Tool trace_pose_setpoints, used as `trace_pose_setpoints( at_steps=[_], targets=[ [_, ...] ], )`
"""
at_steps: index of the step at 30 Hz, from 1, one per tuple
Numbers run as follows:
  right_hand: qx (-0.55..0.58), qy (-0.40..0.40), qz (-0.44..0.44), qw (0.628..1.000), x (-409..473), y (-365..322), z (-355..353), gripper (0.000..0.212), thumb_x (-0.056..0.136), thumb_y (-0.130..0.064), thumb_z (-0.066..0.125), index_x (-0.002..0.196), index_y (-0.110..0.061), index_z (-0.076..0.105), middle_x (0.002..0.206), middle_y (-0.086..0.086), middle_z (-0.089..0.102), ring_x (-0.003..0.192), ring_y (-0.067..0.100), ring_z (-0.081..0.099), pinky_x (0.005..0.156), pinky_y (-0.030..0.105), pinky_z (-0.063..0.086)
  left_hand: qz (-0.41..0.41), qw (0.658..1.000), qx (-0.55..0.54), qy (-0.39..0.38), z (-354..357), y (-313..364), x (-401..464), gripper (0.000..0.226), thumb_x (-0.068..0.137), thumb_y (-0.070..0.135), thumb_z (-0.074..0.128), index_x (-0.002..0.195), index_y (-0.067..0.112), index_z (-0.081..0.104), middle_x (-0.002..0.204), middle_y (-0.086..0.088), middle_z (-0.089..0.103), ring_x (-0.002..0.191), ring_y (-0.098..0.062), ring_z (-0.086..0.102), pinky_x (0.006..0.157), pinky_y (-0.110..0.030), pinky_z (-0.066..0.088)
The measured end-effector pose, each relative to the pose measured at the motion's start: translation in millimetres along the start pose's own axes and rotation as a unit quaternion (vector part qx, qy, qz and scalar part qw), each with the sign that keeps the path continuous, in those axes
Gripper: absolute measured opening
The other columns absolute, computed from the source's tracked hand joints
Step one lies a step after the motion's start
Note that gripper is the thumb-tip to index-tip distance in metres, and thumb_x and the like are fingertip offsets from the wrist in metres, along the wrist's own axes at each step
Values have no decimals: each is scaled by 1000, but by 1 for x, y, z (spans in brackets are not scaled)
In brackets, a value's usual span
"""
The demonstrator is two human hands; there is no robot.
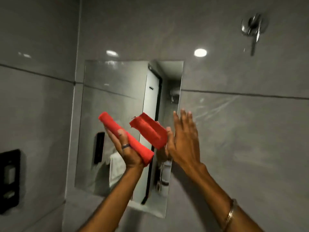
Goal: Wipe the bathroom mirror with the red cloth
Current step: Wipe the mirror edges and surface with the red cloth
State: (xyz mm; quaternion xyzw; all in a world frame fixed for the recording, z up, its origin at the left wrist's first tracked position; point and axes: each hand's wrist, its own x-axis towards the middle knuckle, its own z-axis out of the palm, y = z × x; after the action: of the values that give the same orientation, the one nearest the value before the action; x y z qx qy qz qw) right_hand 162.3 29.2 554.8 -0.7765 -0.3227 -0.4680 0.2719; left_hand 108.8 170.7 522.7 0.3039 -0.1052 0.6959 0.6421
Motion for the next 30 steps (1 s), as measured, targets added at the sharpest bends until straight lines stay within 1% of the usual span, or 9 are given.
trace_pose_setpoints(
  at_steps=[4,7,9,10,14,19,22,26,30],
  targets=[
    [-160,72,-15,984,96,35,-35,68,107,-53,18,168,-27,6,177,6,-6,163,27,-12,133,54,-3,94,965,200,-142,83,-4,52,79,97,60,38,163,34,5,174,7,8,160,-18,16,127,-55,25],
    [-216,83,-24,973,130,61,-45,70,107,-54,18,169,-26,1,177,6,-13,163,28,-16,132,59,-2,186,868,372,-272,125,-27,80,84,97,74,16,164,27,-3,174,6,-8,161,-16,-10,131,-52,9],
    [-227,108,-41,967,133,69,-39,72,107,-54,24,169,-26,2,178,5,-10,164,28,-11,132,58,-2,245,794,473,-293,144,-41,96,79,100,67,11,164,23,-3,173,2,-11,160,-18,-15,131,-53,2],
    [-232,123,-51,964,135,73,-36,72,107,-54,25,169,-26,3,178,4,-9,165,28,-9,132,58,-1,262,776,498,-285,152,-47,101,75,102,61,12,165,22,-2,174,0,-10,160,-19,-14,131,-53,1],
    [-229,151,-62,960,136,77,-30,71,107,-52,26,169,-25,6,178,4,-5,165,27,-6,132,58,2,292,756,520,-269,164,-51,115,70,105,55,13,165,22,-1,174,1,-8,161,-19,-13,132,-45,-4],
    [-233,160,-68,957,137,79,-28,73,106,-54,28,169,-25,6,178,6,-5,165,28,-6,131,60,5,258,749,555,-255,208,-34,129,75,103,59,11,164,20,-8,173,-3,-14,160,-25,-17,130,-46,-10],
    [-238,166,-68,955,138,80,-25,73,106,-54,28,169,-25,5,178,6,-5,165,29,-6,131,59,5,303,722,543,-304,207,-33,122,80,102,61,16,164,17,-7,173,-4,-15,159,-25,-19,128,-40,-18],
    [-235,168,-70,955,136,81,-24,73,106,-54,27,169,-25,7,178,6,-4,165,29,-4,131,59,6,380,659,522,-386,187,-39,116,73,105,55,16,164,16,-2,174,-4,-10,160,-22,-16,130,-45,-12],
    [-242,165,-77,953,131,80,-21,72,106,-55,27,169,-25,7,178,6,-3,165,28,-6,132,58,3,388,656,522,-383,189,-35,132,70,106,51,22,164,19,0,174,-2,-6,160,-19,-14,129,-39,-13]
  ],
)
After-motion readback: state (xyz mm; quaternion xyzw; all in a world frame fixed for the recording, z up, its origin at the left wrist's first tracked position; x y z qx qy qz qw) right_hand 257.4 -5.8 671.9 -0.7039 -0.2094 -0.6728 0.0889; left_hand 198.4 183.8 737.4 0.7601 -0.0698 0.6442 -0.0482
